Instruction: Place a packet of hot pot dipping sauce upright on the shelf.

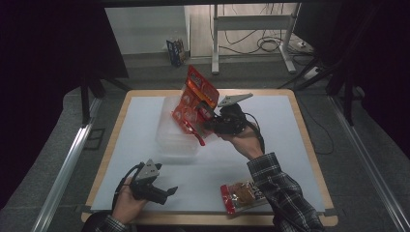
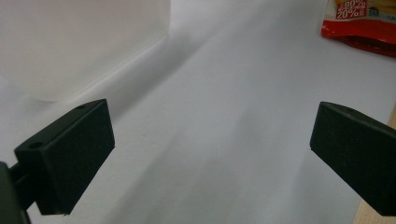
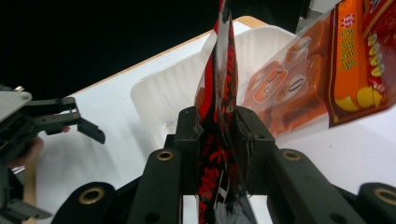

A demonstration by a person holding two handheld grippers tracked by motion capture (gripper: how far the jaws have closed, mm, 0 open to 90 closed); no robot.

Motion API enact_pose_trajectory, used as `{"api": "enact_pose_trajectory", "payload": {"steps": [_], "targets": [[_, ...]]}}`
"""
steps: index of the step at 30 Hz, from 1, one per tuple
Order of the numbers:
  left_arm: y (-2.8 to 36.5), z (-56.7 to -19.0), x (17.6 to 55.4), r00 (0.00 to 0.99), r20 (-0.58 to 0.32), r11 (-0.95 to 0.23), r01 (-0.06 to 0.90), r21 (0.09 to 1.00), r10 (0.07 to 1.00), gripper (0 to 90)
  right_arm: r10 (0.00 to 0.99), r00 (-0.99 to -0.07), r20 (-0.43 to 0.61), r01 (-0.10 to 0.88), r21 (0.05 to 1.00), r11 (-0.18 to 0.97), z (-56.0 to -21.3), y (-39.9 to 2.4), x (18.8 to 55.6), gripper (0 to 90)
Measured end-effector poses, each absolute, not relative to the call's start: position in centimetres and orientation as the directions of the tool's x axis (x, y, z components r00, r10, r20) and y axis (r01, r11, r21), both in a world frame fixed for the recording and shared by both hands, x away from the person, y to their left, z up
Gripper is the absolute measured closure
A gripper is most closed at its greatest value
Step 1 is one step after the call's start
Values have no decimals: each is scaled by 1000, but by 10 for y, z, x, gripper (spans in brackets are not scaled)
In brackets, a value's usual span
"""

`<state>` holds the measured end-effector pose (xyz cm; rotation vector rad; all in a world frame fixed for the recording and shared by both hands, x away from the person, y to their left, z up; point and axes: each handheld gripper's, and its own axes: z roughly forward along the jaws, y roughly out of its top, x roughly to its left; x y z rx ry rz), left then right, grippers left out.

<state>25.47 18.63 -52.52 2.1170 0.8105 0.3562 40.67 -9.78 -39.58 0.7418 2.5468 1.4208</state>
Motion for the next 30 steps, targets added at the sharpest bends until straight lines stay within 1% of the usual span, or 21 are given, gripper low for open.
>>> {"api": "enact_pose_trajectory", "payload": {"steps": [15, 28, 30], "targets": [[186, -526, 255, 757, -21, -465, 423, 777, 653, 0, 460, -885, 76, 302, 845, 441, -402, -68, 432, 714], [188, -526, 254, 758, -22, -466, 423, 777, 652, 0, 422, -905, 52, 272, 832, 483, -423, -47, 440, 714], [188, -526, 254, 759, -21, -468, 423, 776, 650, 0, 413, -908, 62, 277, 829, 486, -425, -45, 441, 714]]}}
